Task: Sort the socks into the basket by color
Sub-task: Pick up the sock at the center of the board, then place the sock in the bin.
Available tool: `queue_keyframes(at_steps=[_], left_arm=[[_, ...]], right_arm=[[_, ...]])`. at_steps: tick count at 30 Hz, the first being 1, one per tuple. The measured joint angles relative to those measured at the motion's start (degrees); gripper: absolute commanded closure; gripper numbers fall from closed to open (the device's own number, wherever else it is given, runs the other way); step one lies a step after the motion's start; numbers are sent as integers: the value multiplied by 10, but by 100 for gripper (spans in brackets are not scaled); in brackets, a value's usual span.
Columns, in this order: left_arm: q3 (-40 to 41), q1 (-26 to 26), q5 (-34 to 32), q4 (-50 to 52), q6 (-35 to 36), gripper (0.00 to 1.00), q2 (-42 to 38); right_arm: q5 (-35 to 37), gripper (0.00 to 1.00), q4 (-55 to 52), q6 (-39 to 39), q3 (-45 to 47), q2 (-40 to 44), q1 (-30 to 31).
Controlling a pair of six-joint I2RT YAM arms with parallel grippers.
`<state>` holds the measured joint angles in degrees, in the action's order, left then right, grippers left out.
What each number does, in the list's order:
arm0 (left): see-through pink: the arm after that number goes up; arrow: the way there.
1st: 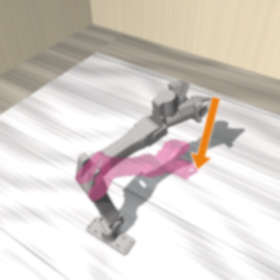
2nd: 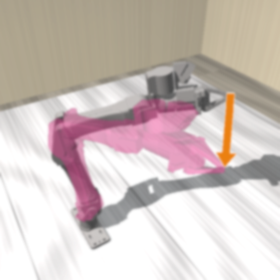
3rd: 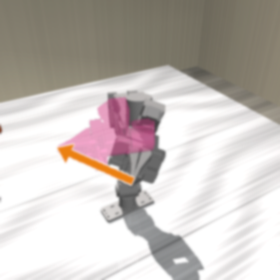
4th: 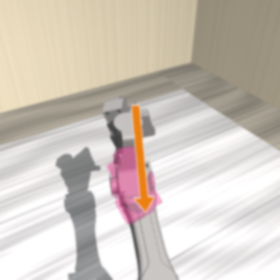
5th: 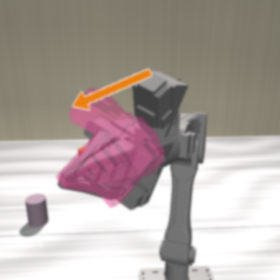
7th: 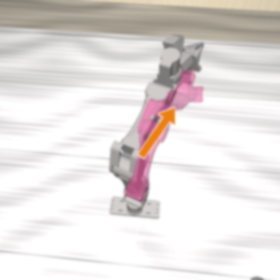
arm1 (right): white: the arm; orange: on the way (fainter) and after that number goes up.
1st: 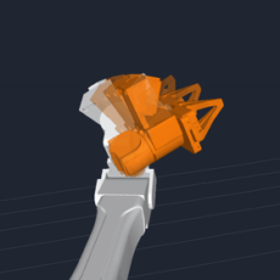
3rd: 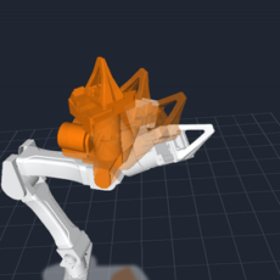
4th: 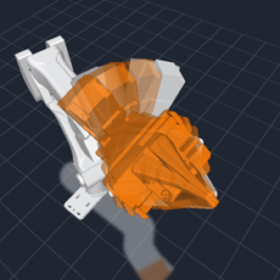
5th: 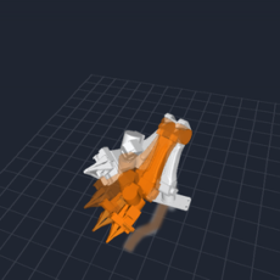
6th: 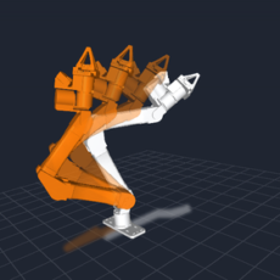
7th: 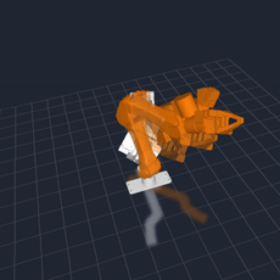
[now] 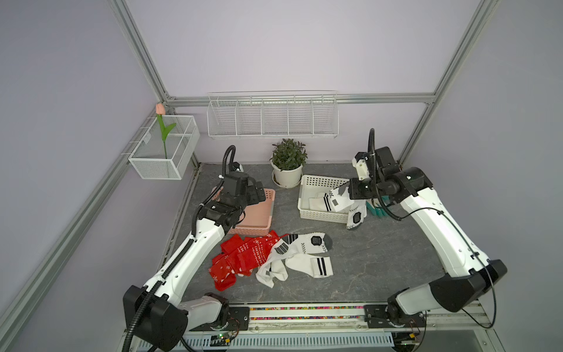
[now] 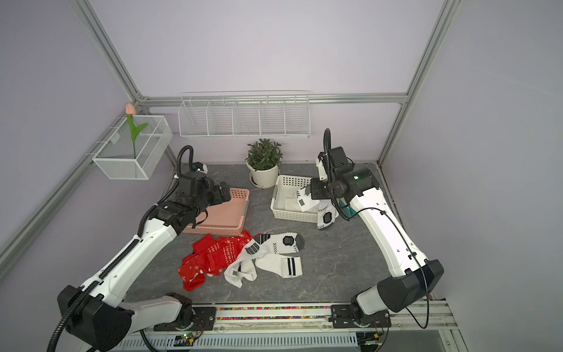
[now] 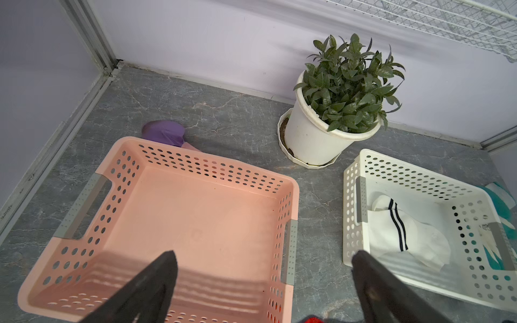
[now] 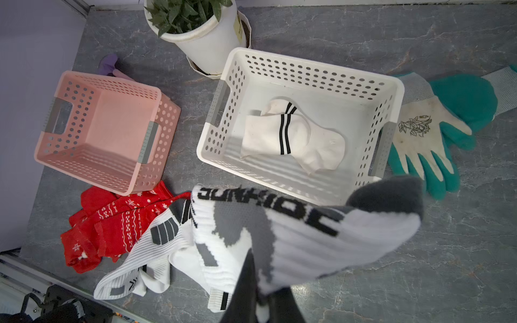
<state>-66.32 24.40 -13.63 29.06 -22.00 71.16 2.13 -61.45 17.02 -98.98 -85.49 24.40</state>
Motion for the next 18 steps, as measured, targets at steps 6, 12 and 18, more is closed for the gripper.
queue_keyframes(at_steps=[6, 12, 18], left_arm=[[0, 0, 0, 0, 0, 1, 0], [0, 0, 0, 0, 0, 1, 0], [0, 0, 0, 0, 0, 1, 0]], right_arm=[[-1, 92, -5, -14, -46, -35, -14], [-7, 92, -5, -24, -75, -70, -16], [-16, 92, -5, -30, -110, -106, -20]])
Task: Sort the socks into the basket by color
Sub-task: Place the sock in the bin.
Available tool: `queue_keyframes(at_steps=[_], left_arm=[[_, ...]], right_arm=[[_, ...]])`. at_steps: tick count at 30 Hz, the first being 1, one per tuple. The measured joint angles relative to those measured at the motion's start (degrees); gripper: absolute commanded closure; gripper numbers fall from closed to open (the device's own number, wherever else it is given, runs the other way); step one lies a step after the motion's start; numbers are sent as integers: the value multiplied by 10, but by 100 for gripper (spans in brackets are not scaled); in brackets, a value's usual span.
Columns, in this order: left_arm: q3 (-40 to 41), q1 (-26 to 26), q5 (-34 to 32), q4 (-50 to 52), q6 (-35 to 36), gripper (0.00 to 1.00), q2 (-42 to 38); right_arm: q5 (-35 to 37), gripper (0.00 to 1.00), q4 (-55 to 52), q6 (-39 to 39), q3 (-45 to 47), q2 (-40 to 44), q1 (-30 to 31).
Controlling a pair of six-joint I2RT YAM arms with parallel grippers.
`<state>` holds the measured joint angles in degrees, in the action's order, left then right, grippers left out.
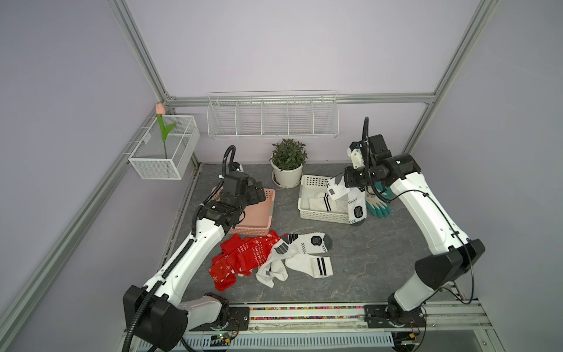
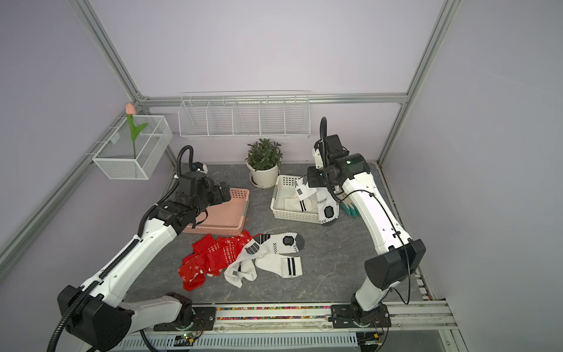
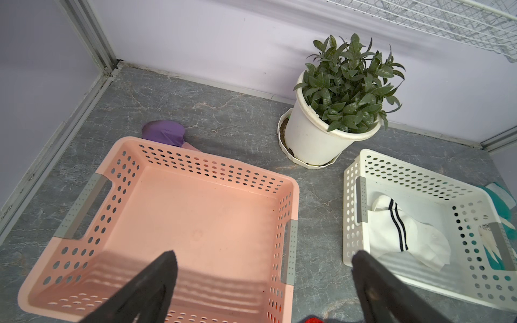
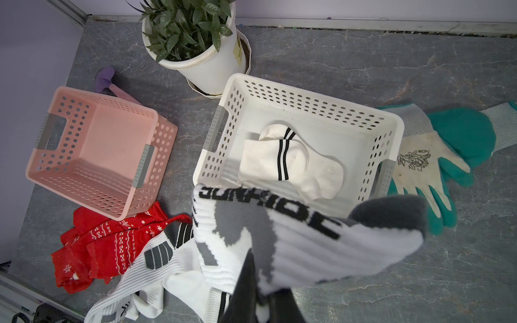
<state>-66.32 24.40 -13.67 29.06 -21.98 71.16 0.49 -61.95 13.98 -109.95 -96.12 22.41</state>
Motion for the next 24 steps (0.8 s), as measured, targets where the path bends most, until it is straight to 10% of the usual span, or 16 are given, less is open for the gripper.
queue_keyframes(at_steps=[24], left_arm=[[0, 0, 0, 0, 0, 1, 0]], right_arm=[[-61, 92, 13, -8, -149, -209, -2]])
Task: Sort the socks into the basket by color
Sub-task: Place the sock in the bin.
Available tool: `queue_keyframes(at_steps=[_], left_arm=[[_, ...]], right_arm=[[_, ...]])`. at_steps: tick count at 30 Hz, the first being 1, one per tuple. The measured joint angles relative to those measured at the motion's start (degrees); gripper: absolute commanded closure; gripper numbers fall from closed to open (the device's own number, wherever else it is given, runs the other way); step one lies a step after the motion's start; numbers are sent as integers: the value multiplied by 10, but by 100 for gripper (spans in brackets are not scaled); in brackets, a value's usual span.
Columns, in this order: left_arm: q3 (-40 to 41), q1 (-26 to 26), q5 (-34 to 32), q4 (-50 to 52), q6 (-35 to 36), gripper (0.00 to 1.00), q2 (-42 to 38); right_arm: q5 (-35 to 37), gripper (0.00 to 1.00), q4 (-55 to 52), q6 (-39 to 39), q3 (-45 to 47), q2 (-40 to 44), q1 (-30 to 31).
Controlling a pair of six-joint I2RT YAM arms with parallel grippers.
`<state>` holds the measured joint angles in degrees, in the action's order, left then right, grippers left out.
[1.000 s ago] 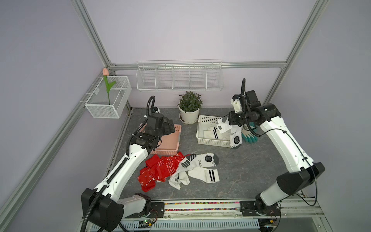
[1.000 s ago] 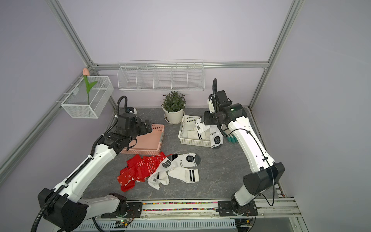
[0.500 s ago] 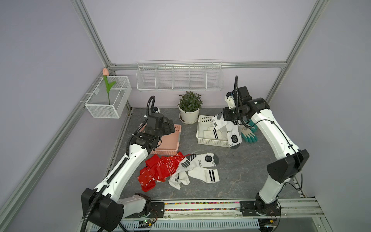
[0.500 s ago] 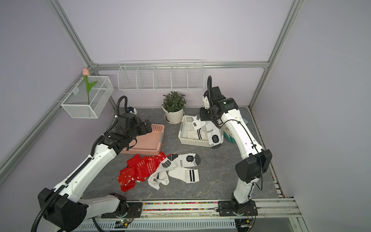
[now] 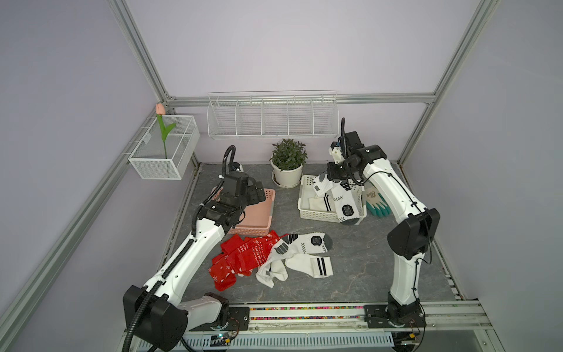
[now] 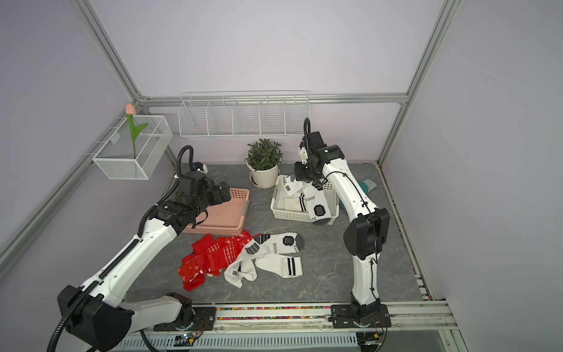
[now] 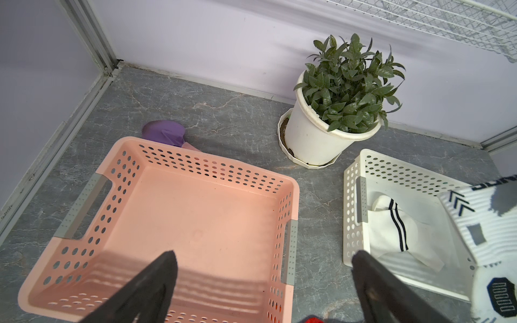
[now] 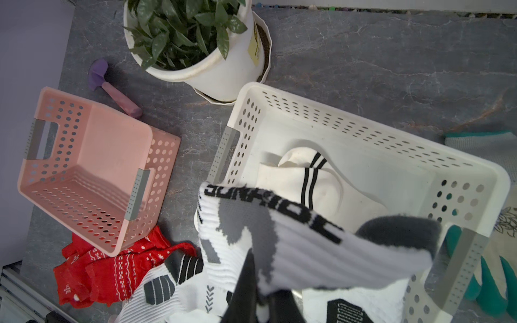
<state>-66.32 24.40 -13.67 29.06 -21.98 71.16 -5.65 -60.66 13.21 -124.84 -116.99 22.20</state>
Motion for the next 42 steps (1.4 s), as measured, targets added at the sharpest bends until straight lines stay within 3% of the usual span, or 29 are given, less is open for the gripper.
queue_keyframes(at_steps=[7, 11, 21, 27, 35, 42], left_arm=[[0, 0, 0, 0, 0, 1, 0], [0, 0, 0, 0, 0, 1, 0], [0, 0, 0, 0, 0, 1, 0], [0, 0, 0, 0, 0, 1, 0], [0, 0, 0, 0, 0, 1, 0], [0, 0, 0, 0, 0, 1, 0]], right_arm=[[-13, 92, -24, -8, -129, -87, 2], [-13, 92, -35, -13, -142, -115, 8], [-13, 90, -25, -17, -75, -136, 28], [-10, 73, -14, -15, -65, -149, 28], [-1, 66, -8, -12, -58, -152, 28], [13, 60, -2, -13, 13, -122, 30]])
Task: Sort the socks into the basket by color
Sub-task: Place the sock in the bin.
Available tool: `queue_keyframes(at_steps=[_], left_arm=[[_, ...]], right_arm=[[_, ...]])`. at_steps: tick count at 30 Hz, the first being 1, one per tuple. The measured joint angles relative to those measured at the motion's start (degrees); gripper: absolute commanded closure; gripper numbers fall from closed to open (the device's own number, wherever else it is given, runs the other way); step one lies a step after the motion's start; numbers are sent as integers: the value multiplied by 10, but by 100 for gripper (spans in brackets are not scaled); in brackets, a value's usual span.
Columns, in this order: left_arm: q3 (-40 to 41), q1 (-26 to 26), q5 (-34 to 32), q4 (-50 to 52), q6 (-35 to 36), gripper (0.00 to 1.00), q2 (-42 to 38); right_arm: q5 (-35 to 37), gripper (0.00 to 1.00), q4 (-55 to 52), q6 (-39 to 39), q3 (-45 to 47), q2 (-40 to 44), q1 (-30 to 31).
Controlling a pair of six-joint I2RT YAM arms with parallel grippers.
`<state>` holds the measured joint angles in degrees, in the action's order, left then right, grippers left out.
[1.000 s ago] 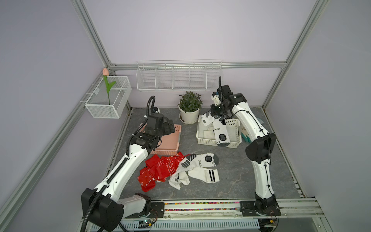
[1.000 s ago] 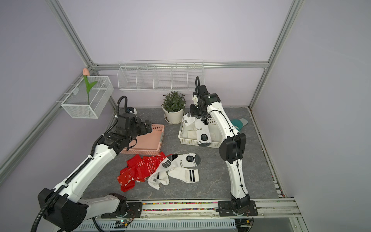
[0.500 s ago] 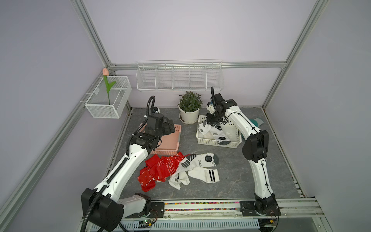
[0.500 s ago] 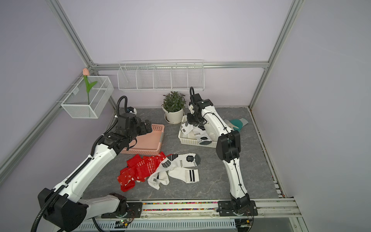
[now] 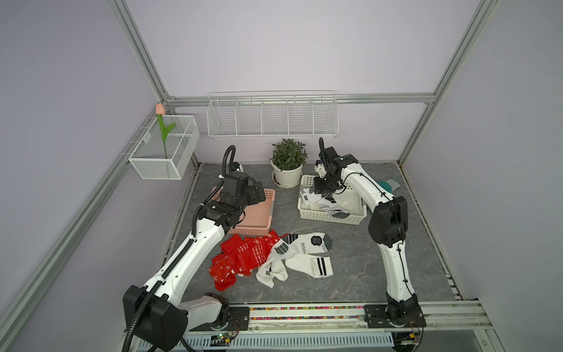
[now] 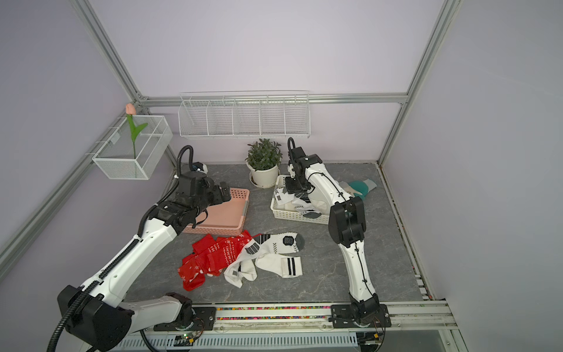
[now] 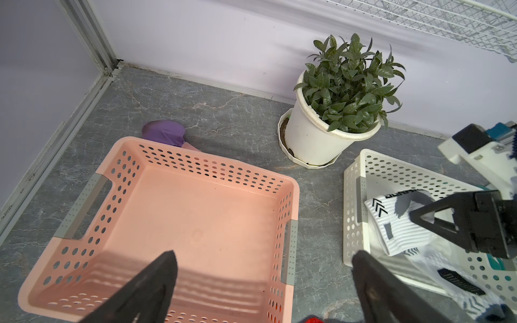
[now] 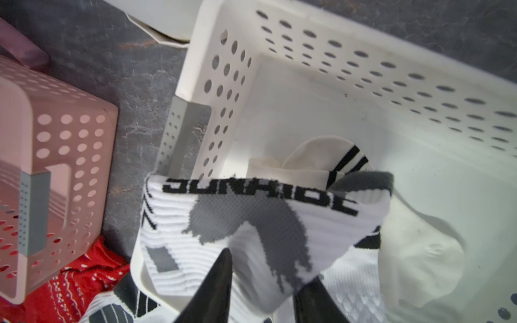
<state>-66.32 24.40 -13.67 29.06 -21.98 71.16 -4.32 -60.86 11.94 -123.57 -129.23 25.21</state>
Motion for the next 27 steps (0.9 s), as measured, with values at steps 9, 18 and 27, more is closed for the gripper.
queue_keyframes(at_steps=[9, 18, 27], left_arm=[[0, 0, 0, 0, 0, 1, 0], [0, 0, 0, 0, 0, 1, 0], [0, 0, 0, 0, 0, 1, 0]], right_arm=[[25, 57, 17, 1, 87, 108, 3], [47, 52, 14, 16, 226, 237, 7], [73, 41, 9, 19, 327, 316, 16]])
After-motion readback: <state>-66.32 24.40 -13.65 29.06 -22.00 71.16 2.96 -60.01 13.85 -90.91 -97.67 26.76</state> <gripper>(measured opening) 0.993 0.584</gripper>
